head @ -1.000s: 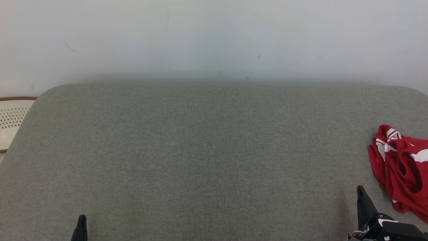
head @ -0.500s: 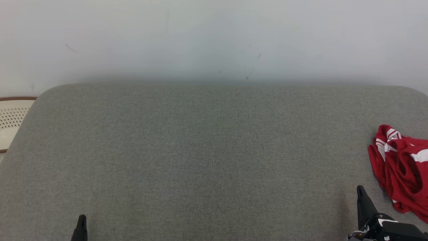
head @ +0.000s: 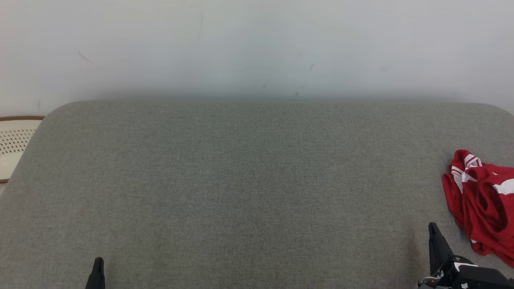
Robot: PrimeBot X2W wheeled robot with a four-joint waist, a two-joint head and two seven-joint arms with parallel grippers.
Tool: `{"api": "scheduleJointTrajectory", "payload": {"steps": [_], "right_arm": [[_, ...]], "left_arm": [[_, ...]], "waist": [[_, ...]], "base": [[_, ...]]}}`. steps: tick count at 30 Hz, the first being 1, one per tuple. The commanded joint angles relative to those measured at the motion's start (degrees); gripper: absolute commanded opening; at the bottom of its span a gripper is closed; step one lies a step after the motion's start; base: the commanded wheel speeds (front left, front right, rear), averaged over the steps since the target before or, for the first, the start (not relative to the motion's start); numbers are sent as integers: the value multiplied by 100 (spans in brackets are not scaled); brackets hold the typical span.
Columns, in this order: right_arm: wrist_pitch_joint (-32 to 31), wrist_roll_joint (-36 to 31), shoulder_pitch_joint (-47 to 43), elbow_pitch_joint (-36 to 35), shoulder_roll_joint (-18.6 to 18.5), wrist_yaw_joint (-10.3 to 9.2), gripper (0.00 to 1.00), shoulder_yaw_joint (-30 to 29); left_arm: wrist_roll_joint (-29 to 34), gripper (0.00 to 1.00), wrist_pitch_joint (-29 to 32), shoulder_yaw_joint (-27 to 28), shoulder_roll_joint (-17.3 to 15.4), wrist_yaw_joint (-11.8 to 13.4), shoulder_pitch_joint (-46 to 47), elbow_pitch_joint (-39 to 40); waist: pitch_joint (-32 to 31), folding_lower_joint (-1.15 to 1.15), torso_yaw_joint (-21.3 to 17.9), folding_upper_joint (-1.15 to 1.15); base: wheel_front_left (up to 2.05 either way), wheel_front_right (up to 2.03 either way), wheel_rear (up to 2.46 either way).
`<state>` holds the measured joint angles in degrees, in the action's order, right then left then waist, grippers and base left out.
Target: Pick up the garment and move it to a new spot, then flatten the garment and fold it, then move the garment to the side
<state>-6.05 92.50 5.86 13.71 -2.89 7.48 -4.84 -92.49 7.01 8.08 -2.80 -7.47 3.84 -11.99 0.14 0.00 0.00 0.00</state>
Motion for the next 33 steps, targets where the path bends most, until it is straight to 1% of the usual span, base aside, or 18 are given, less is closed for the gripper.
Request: {"api": "scheduleJointTrajectory", "payload": {"steps": [1,33], "right_arm": [[-9,23,9,-21,11,2,0,-7],[-8,23,9,-21,10,2,0,-6]], "left_arm": [[-12,0,23,7,-15,-16,39,18],[-12,0,23,7,-15,-16,39,19]], "waist": [[0,0,0,0],[0,0,0,0]], "base": [[0,0,0],[0,0,0]]}}
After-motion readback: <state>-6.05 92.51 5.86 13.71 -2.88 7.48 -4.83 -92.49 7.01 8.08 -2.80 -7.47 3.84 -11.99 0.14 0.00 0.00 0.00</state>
